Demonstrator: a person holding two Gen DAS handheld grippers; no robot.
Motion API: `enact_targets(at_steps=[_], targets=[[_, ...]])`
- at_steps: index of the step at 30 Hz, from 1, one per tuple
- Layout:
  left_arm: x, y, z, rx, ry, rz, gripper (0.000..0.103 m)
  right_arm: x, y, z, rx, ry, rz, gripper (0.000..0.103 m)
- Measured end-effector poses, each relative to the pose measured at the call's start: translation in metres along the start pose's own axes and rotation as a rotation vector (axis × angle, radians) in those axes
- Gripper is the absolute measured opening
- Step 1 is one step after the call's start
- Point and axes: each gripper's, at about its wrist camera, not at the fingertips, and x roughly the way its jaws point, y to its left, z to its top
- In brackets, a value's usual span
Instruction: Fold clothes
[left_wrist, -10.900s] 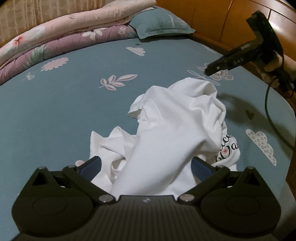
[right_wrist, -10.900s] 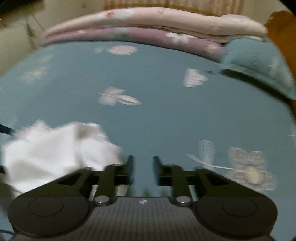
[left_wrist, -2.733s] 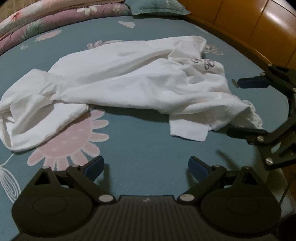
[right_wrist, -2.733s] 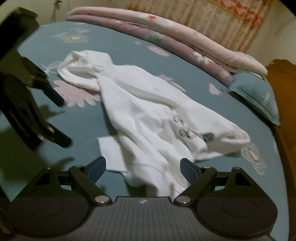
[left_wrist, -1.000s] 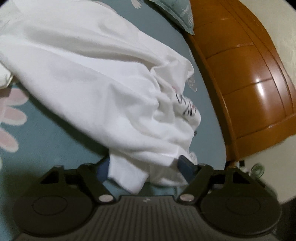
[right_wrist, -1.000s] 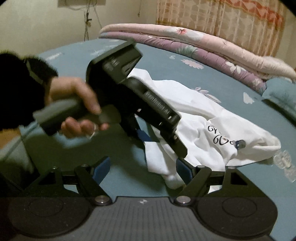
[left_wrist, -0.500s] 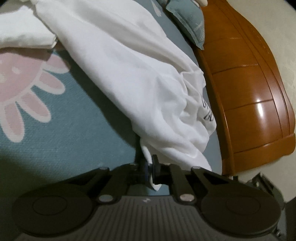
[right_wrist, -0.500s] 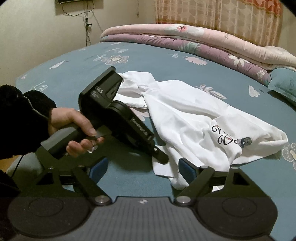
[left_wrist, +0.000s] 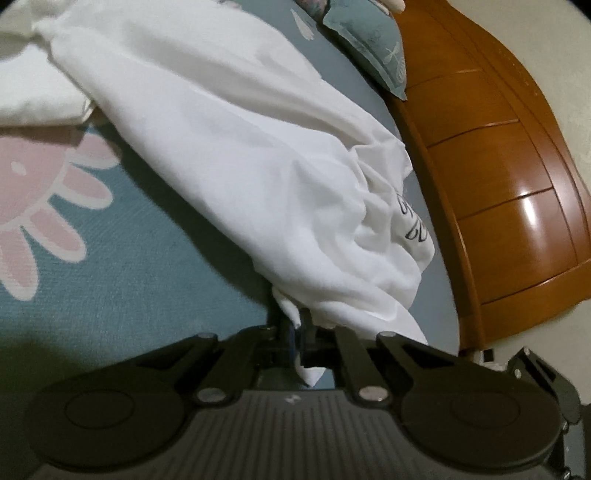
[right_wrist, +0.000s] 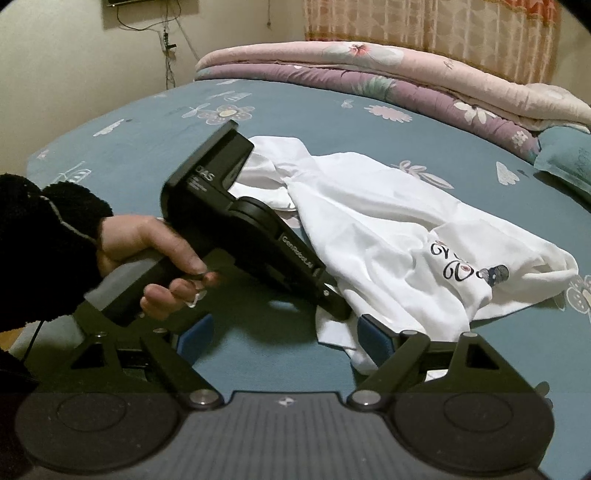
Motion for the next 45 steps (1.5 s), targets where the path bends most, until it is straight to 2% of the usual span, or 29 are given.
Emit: enact_targets(at_steps=[10, 27, 40, 45], targets=[[-0.043, -0.018, -0.016, 0.068, -0.062, 0.041, 0.001, -0.008, 0.002, -0.005, -0.006, 0.001, -0.001, 0.089], [-0.120, -0.009, -0.061, 0.046, -0.160, 0.146, 0.001, -0.022, 0.020, -0.013, -0.024, 0.002, -0.007, 0.089], [-0.171, -0.007, -0.096, 0.050, -0.189, 0.263, 0.001, -0.026, 0.033, -0.013, -0.041, 0.005, -0.005, 0.089], [-0.185, -0.006, -0.113, 0.049, -0.177, 0.287, 0.001, -0.027, 0.036, -0.014, -0.041, 0.005, -0.003, 0.089]])
